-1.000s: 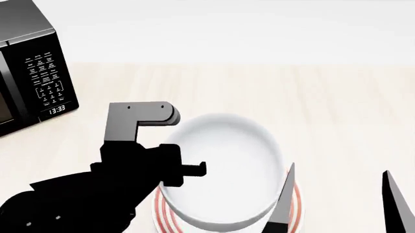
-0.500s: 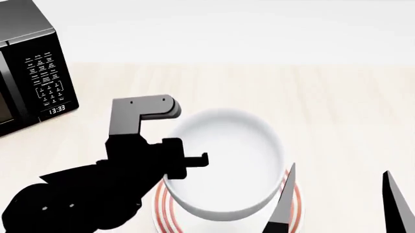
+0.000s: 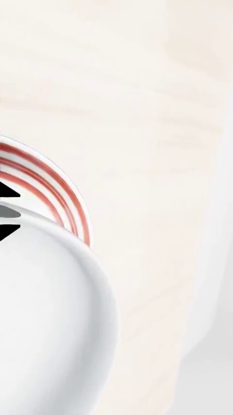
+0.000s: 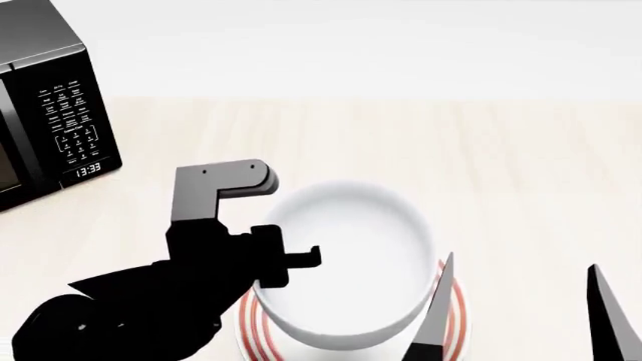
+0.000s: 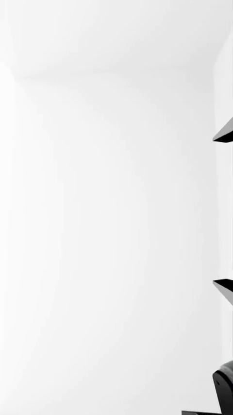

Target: Pick up the white bowl and put it on the plate.

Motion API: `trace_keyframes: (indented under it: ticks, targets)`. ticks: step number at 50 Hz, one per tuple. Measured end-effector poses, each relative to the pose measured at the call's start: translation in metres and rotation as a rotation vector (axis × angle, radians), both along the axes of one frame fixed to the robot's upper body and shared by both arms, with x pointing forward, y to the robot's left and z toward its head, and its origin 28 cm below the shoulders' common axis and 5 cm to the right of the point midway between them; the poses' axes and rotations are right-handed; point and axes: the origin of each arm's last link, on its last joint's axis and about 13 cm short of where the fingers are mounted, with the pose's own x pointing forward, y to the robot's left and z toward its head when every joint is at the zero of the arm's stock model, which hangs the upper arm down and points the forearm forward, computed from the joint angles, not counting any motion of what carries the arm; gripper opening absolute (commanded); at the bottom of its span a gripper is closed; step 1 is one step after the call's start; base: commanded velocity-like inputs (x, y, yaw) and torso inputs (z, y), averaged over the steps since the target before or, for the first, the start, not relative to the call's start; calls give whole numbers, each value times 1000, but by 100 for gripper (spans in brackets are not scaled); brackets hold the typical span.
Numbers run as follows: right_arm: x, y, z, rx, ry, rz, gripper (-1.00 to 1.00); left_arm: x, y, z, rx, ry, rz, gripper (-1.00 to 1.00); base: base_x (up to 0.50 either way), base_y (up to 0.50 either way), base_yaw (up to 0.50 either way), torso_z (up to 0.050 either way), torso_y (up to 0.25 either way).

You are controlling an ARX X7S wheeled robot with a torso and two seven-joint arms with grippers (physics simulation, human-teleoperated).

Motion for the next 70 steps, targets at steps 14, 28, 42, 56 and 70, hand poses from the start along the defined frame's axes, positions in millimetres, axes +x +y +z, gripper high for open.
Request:
trace_keyframes:
  ticks: [14,28,42,56,70]
  targets:
    - [0,0,-1,1,2,1,100,6,-1,-6,-4,14,11,-100,0,0,0,1,1]
    - [0,-1,-1,3,2,-1,100,10,-3,-12,1,24,15,-100,0,0,0,0,1]
    - [-1,-1,0,5,-3,-3,100,11,-6,-19,8,34,12,-100,0,0,0,0,0]
    - [-1,-2,1,7,-6,-5,100,11,-7,-26,14,45,9,-100,0,0,0,0,1]
    - [-2,-2,2,8,-10,-6,100,12,-7,-32,23,54,10,-100,0,0,0,1,0]
